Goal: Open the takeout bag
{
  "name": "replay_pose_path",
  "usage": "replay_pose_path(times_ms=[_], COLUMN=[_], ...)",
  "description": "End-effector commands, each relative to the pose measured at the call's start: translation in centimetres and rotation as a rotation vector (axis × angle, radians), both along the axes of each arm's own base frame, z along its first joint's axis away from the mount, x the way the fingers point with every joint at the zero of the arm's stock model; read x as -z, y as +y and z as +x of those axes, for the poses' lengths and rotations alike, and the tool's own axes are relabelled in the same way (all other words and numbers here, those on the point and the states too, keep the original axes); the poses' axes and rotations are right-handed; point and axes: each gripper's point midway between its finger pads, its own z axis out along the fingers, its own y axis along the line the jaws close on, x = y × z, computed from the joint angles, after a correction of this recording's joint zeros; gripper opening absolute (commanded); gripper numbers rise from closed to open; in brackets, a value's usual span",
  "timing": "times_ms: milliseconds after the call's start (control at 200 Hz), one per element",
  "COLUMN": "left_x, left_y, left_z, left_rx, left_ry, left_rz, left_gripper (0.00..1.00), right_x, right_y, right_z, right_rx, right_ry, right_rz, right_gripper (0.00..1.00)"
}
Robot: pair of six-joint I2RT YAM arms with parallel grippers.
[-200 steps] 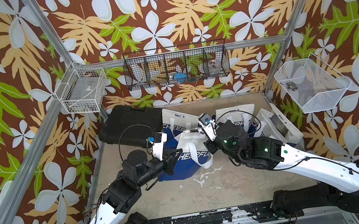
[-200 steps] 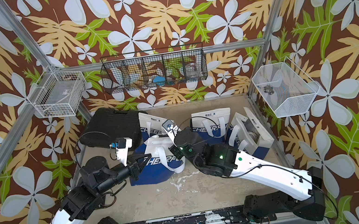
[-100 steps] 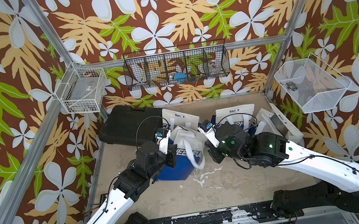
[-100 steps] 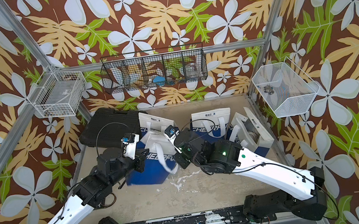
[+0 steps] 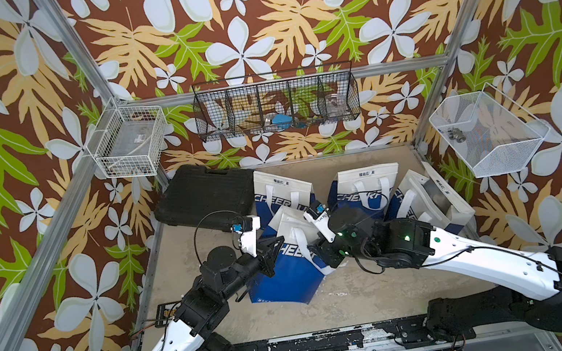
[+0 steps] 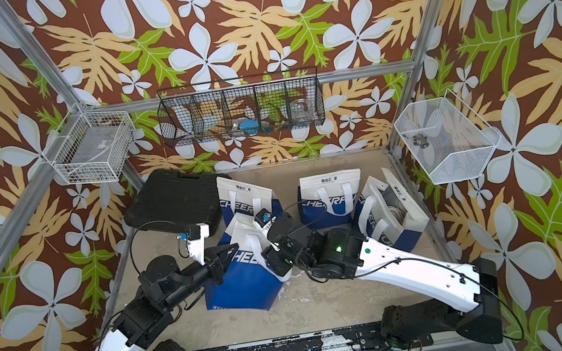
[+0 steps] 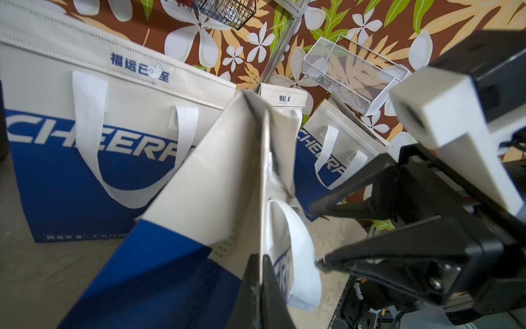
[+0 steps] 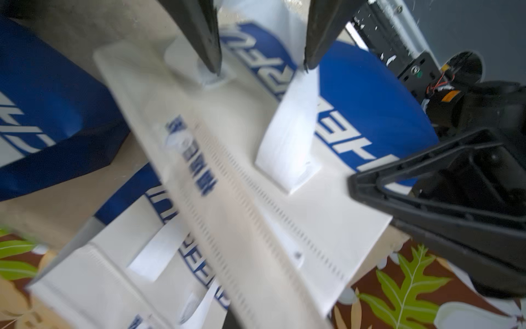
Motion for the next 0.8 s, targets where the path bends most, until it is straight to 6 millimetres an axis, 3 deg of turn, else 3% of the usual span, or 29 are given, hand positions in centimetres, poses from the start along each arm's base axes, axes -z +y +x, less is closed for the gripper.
replay_pose_path(times_ms=[0,120,340,490,651,796], left_x=[-1.5,-2.1,-3.0,-3.1,-3.3,-4.0], left_y=[-0.6,-0.8,-1.2,-1.2,-0.9,-0.7], left_z=[-0.9,-1.5,-2.7,-3.1,-3.2,-3.4], left_rx=[0.051,0.085,0.145,0.164,0.158,0.155], left_ry=[0.017,0.038,0.047,0.047,0.041,0.029], left_rz=[-0.054,-0.049,-0.072,-0.075,-0.06,-0.066], left_gripper=[0.0,0.0,0.0,0.0,0.0,0.0], right_x=[-2.7,-4.0,-4.7,-5.3,-4.2,-2.6], right_y=[-0.2,-1.4,0.7,1.4,1.2,1.0], right_z=[2.5,3.1,3.2,4.4,5.6,5.4], right_rx=[0.065,0.104,0.027,0.055,0.087,0.061], right_ry=[-0.249,-0.39,-0.438,-0.466,-0.452,-0.426], right_rz=[0.063,0.098,0.096,0.069,0.02,-0.006], right_gripper=[0.54,0.53,0.51,0.48,0.4,0.37])
